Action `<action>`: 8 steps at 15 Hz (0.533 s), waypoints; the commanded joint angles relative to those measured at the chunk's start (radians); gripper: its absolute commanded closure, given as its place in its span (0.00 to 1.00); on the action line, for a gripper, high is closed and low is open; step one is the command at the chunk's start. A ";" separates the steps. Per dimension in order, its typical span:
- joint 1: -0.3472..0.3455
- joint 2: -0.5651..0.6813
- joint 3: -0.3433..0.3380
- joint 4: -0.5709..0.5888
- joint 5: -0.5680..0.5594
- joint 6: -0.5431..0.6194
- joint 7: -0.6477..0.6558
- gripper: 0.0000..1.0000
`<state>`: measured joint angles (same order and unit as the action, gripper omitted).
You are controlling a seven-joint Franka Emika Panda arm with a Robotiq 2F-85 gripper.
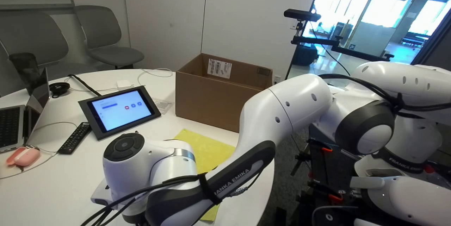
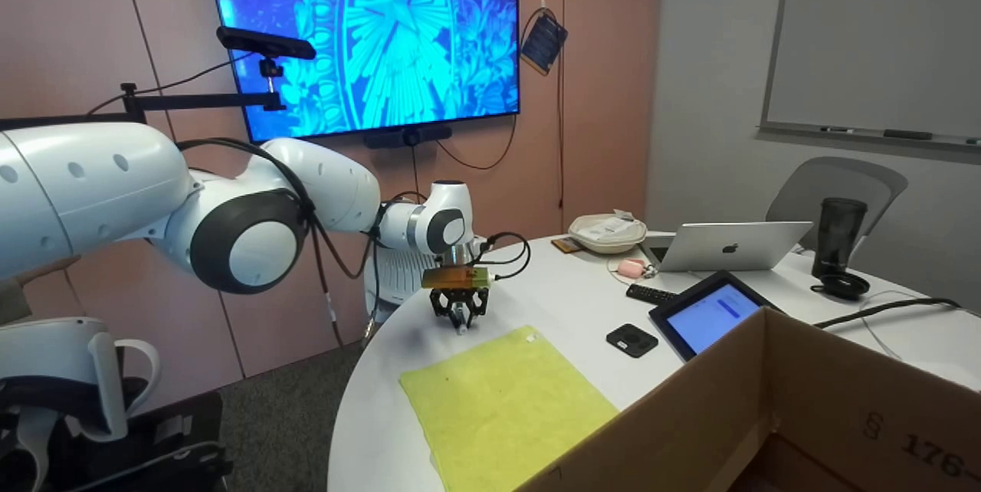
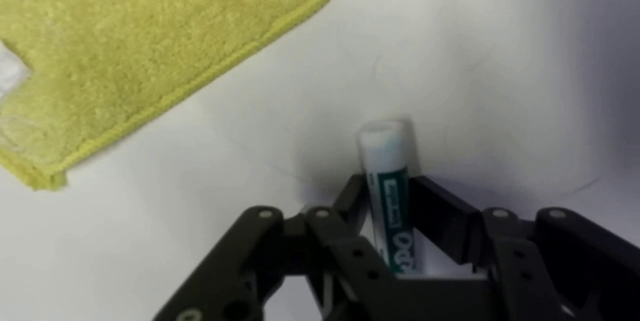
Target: Put the marker on the towel, fold the towel, and then put the folded towel in the box
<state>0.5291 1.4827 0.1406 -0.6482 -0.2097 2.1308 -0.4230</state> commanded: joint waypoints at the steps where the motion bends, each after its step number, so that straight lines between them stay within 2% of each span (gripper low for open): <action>1: 0.002 0.013 -0.003 0.032 0.019 -0.056 -0.001 0.97; 3: 0.005 0.012 -0.006 0.034 0.017 -0.067 0.003 0.92; 8: -0.004 0.010 0.010 0.072 0.022 -0.156 -0.049 0.94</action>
<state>0.5299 1.4830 0.1412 -0.6312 -0.2091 2.0478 -0.4252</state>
